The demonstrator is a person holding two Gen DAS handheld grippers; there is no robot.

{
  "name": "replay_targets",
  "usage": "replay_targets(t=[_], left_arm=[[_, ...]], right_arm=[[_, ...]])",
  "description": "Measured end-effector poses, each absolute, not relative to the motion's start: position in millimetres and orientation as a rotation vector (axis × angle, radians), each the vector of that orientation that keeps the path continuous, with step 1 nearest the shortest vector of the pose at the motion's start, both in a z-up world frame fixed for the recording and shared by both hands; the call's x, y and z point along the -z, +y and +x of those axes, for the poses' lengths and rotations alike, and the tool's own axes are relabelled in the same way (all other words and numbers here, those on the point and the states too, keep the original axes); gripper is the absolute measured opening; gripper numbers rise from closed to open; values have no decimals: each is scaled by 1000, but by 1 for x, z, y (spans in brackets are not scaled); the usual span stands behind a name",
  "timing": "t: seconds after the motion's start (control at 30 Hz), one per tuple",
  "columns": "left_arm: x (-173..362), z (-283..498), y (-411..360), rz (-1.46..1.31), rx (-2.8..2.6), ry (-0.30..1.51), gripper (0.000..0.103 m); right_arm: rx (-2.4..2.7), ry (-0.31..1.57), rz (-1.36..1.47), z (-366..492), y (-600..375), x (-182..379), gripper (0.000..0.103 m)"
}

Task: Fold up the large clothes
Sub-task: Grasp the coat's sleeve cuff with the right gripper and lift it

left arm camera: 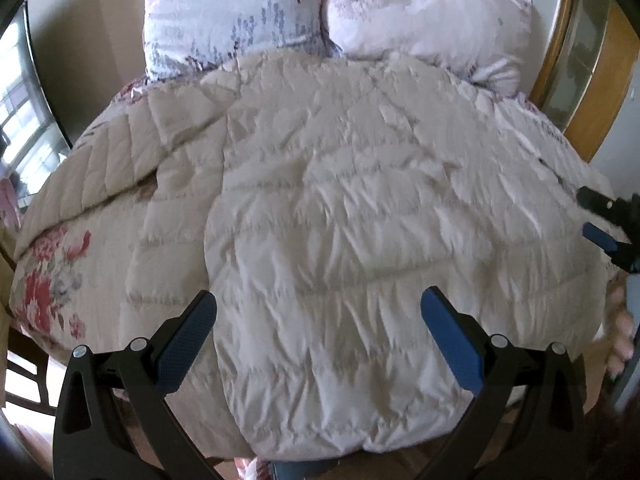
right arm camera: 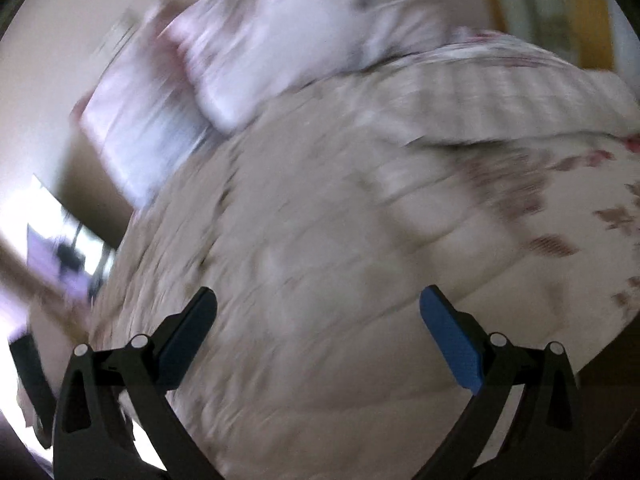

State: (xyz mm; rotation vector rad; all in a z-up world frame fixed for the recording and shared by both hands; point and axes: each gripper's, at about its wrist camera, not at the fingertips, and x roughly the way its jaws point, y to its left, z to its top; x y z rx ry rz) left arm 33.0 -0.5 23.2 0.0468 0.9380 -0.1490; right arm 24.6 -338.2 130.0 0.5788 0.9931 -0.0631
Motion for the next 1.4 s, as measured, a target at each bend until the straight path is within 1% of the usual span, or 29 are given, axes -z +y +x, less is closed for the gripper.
replay_targets(t=[0.1, 0.17, 0.23, 0.27, 0.3, 0.33, 0.4, 0.47, 0.53, 0.57, 0.6, 0.7, 0.77, 0.83, 0.9, 1.13, 1.3, 1.4], left_arm=[[-30, 47, 6, -10, 167, 903, 102], [-32, 56, 10, -49, 185, 900, 102], [-33, 68, 16, -87, 197, 897, 102], [-33, 73, 18, -99, 196, 896, 102], [-34, 78, 20, -109, 195, 893, 102], [-34, 85, 23, -120, 187, 886, 102], [-36, 96, 27, -128, 167, 869, 102], [-38, 105, 31, -130, 161, 852, 102], [-40, 115, 34, -134, 156, 840, 102], [-41, 119, 35, -137, 157, 838, 102], [-42, 124, 36, -141, 158, 835, 102], [-41, 131, 38, -147, 164, 830, 102], [-40, 137, 39, -158, 184, 836, 102], [-38, 141, 42, -186, 216, 832, 102], [-37, 143, 45, -209, 232, 828, 102], [-31, 151, 52, -247, 241, 841, 102], [-28, 152, 57, -297, 261, 820, 102], [-30, 152, 59, -309, 261, 805, 102]], right_arm=[[223, 923, 689, 27, -398, -127, 100], [366, 870, 791, 25, -447, -121, 89], [473, 835, 883, 21, -488, -112, 71], [506, 813, 920, 19, -506, -107, 66], [531, 796, 949, 19, -524, -103, 57], [586, 784, 980, 16, -546, -97, 51], [658, 766, 1010, 10, -570, -91, 47], [732, 734, 1084, 0, -596, -82, 45], [765, 700, 1142, -4, -615, -75, 37], [775, 682, 1152, -5, -623, -73, 34], [784, 676, 1151, -6, -628, -71, 30], [808, 660, 1147, -3, -641, -69, 26], [828, 662, 1134, 5, -644, -68, 22], [853, 685, 1094, 12, -646, -66, 12], [857, 693, 1050, 20, -648, -68, 7], [816, 680, 768, 61, -610, -109, 5], [580, 654, 682, 104, -550, -148, 5], [372, 665, 622, 134, -493, -168, 5]])
